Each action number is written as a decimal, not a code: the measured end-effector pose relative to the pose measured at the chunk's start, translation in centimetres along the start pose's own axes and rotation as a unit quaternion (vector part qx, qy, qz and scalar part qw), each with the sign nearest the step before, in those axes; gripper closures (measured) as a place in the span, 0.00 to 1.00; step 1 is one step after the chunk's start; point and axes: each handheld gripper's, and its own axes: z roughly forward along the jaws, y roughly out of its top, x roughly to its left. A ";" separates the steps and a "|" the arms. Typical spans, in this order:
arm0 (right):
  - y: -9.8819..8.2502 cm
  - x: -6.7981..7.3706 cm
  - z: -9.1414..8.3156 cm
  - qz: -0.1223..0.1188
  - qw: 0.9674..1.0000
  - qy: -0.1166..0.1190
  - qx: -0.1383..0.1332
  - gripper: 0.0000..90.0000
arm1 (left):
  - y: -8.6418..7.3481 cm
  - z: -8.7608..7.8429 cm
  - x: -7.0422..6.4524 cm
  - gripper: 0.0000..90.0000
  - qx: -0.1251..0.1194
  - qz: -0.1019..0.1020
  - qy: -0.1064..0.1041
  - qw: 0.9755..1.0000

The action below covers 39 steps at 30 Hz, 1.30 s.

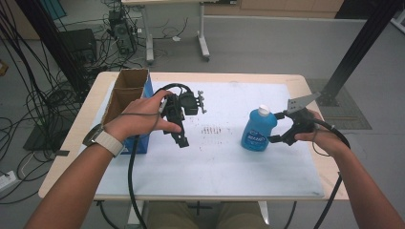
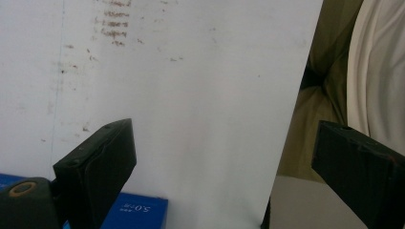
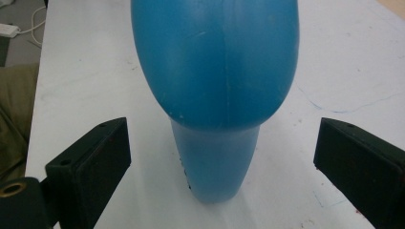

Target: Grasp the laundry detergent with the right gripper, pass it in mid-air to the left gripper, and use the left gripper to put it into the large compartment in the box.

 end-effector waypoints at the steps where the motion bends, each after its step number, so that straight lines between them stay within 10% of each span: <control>1: 0.0 0.0 0.0 0.000 1.000 0.000 0.000 0.06 | 0.0 0.0 0.0 0.09 0.000 0.000 0.000 1.000; 39: -0.1 0.1 -0.3 0.004 1.000 0.000 0.003 0.06 | 0.0 -0.1 0.0 0.09 0.003 0.000 -0.001 1.000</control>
